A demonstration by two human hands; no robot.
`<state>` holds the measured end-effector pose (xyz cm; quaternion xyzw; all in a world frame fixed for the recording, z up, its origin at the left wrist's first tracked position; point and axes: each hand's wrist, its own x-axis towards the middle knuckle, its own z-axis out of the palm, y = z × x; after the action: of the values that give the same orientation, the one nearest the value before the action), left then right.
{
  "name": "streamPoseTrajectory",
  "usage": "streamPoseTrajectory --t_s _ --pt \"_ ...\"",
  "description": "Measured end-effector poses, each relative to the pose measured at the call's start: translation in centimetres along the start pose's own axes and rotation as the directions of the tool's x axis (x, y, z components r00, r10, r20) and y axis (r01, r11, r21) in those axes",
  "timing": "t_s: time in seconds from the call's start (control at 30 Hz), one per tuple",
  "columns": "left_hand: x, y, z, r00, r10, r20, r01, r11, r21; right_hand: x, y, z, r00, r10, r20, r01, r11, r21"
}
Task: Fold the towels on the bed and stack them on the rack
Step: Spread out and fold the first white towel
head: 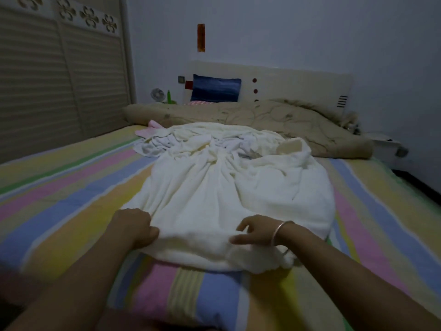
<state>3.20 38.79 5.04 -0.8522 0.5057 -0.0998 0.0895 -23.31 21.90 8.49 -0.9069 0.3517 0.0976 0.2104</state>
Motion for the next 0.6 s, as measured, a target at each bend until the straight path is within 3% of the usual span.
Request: streamPoseTrajectory --t_s 0.07,0.17,0.3,0.43,0.5,0.6 --pt "-0.2 2.8 -0.3 0.999 0.002 0.045 0.003 0.992 -0.123 -1.2 1.3 1.1 0.999 0.035 -0.033 -0.028 0.982 0.187" --pt "-0.3 8.9 -1.1 0.999 0.039 -0.029 -0.047 0.926 -0.373 -3.2 5.0 2.5 0.971 0.109 -0.213 -0.080 0.987 0.143" --pt "-1.2 18.3 -3.7 0.949 0.175 -0.262 -0.301 0.747 -0.593 -6.7 10.4 3.5 0.864 0.280 -0.418 -0.178 0.947 0.267" --pt "-2.6 27.2 -6.5 0.842 0.306 -0.445 -0.539 0.526 -0.658 -9.6 16.1 5.0 0.821 0.410 -0.397 -0.291 0.899 0.327" --pt "-2.1 31.3 -6.6 0.822 0.404 -0.401 -0.567 0.523 -0.636 -10.1 18.7 5.5 0.828 0.428 -0.361 -0.284 0.877 0.389" --pt "0.1 36.5 -4.4 0.801 0.528 -0.282 -0.595 0.655 -0.467 -10.0 22.7 6.0 0.835 0.428 -0.345 -0.242 0.850 0.469"
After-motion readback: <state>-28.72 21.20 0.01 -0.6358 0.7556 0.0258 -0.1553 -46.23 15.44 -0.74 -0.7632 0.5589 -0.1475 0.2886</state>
